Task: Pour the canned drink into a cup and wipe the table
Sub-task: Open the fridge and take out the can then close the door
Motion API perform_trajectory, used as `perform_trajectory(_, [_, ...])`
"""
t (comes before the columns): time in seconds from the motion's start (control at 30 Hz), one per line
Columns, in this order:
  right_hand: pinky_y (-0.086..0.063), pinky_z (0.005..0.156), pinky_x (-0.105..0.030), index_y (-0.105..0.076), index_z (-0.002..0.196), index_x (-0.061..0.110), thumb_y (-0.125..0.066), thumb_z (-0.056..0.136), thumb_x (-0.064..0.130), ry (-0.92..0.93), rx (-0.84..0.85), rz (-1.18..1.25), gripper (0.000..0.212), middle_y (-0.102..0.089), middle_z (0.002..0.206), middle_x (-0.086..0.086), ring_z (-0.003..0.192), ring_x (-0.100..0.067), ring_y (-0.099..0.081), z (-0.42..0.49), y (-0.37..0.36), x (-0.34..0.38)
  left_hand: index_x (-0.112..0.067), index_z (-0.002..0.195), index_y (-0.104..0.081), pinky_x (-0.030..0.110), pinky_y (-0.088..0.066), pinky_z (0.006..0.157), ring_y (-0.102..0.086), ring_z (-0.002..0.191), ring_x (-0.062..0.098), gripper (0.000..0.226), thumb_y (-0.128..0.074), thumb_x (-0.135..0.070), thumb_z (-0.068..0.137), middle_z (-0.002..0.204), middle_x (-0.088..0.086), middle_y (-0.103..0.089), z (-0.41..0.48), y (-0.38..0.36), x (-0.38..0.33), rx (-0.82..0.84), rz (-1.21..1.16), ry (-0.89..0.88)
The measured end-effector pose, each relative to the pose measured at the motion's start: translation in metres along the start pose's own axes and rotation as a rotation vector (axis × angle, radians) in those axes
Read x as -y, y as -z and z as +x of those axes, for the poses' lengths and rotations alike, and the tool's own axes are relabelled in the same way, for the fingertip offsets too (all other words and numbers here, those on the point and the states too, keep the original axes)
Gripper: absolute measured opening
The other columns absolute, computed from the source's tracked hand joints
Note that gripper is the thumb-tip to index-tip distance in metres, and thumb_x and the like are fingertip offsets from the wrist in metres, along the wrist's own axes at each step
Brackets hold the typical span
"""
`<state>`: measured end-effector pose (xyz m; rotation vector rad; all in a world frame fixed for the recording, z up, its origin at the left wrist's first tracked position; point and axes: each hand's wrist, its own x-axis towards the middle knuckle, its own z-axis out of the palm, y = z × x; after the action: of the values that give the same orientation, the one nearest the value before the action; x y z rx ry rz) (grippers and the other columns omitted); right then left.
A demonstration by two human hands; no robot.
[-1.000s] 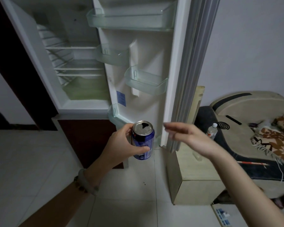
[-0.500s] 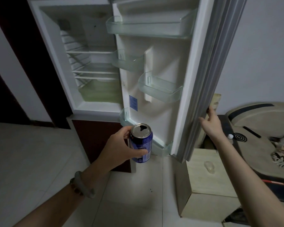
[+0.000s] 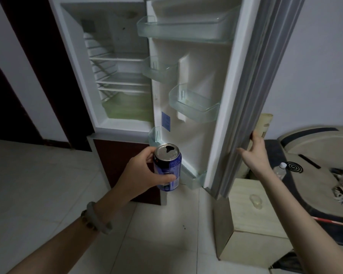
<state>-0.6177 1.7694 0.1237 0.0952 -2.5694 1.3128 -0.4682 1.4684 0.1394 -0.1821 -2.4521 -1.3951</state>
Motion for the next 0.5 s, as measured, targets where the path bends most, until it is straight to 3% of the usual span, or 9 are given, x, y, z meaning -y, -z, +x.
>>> perform_trajectory(0.13, [-0.019,0.104,-0.026,-0.013,0.148,0.009,-0.064,0.082,0.011,0.069,0.015,-0.068,0.084,-0.021,0.153,-0.010,0.138,-0.024,-0.025,-0.027,-0.009,0.007,-0.037,0.100,-0.057,0.004,-0.043,0.081,-0.060,0.098,-0.006,0.057,-0.085,-0.042,0.050,0.100,-0.029,-0.065,-0.009,0.002,0.000,-0.008,0.001,-0.004])
perform_trajectory(0.23, [-0.018,0.110,-0.029,-0.012,0.148,0.009,-0.062,0.083,0.014,0.173,0.041,-0.194,0.082,-0.019,0.154,-0.011,0.140,-0.024,-0.022,-0.048,-0.016,0.013,-0.035,0.101,-0.058,0.006,-0.043,0.083,-0.060,0.099,-0.005,0.058,-0.087,-0.039,0.051,0.099,-0.026,-0.066,-0.017,0.003,0.003,-0.016,0.007,-0.002])
perform_trajectory(0.37, [-0.015,0.114,-0.032,-0.008,0.148,0.005,-0.056,0.087,0.020,0.416,0.055,-0.494,0.078,-0.018,0.154,-0.015,0.141,-0.026,-0.019,-0.072,-0.026,0.016,-0.033,0.102,-0.058,0.018,-0.048,0.086,-0.062,0.098,0.000,0.059,-0.089,-0.029,0.053,0.099,-0.017,-0.068,-0.028,0.008,0.008,-0.050,0.017,0.014])
perform_trajectory(0.5, [-0.003,0.115,-0.036,0.000,0.146,0.003,-0.047,0.092,0.034,0.646,0.088,-0.688,0.078,0.000,0.154,-0.017,0.143,-0.025,-0.002,-0.086,-0.042,0.023,-0.039,0.100,-0.055,0.013,-0.048,0.081,-0.060,0.098,-0.004,0.060,-0.089,-0.031,0.052,0.100,-0.020,-0.066,-0.036,0.015,0.012,-0.073,0.052,0.045])
